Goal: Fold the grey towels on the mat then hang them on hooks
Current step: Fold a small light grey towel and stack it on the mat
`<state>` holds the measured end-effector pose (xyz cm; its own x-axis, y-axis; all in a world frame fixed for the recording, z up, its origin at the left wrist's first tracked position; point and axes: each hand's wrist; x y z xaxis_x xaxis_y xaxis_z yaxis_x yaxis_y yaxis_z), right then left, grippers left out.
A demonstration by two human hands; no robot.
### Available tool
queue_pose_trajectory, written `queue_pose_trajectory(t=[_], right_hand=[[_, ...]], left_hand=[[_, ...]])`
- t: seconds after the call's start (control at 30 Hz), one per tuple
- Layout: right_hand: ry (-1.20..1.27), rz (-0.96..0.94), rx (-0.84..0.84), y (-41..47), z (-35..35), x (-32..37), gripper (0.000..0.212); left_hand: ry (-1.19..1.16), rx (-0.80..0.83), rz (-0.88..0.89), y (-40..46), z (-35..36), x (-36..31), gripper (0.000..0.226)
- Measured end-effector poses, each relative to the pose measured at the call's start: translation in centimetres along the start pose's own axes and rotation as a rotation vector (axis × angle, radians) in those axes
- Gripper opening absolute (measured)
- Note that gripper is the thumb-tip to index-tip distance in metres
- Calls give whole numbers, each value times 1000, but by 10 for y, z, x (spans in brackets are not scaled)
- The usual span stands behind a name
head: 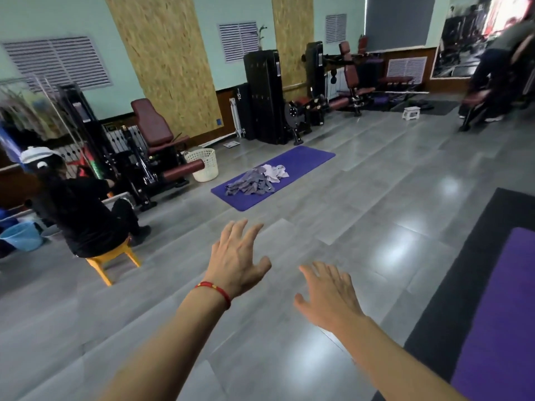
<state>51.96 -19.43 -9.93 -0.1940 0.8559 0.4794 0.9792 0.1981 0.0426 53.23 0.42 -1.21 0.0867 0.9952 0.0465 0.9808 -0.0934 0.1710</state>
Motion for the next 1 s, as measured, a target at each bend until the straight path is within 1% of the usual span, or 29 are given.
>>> queue_pose_trajectory(t=[0.17, 0.27, 0.37, 0.43, 0.57, 0.7, 0.8, 0.87, 0.93, 1.0], right_hand=[[1, 8, 27, 114, -12, -27, 63], [-24, 7, 51, 182, -7, -44, 66], [-39, -3, 106, 258, 2, -63, 67], [-74, 7, 125, 313, 5, -76, 68], [-108, 140, 98, 415, 4, -96, 70], [-114, 191, 108, 508, 1, -115, 67], [-93, 210, 108, 581, 3, -132, 67], [-76, 213, 125, 635, 9, -145, 70], [-41, 208, 154, 691, 16, -158, 73], [-13, 184, 175, 748, 20, -174, 75]], left_hand=[[-23, 34, -24, 105, 22, 7, 72], [-49, 46, -40, 168, 52, 18, 82], [-38, 129, -21, 243, 85, 35, 80], [3, 156, 9, 301, 105, 49, 80], [-15, 103, 45, 420, 138, 68, 71], [-139, 74, 66, 528, 163, 75, 66], [-264, -42, 109, 600, 176, 82, 57], [-283, -111, 110, 646, 188, 87, 50], [-280, -125, 92, 693, 205, 94, 53], [-236, -98, 72, 742, 219, 97, 64]])
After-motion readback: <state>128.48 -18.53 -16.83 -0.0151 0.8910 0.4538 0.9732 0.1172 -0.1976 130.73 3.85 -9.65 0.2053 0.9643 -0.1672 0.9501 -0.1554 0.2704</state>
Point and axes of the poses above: each hand's wrist, its own y-axis towards the middle knuckle, its own z-axis out of the palm, x = y × z, and after that the axes turned 15 degrees about y, right-handed
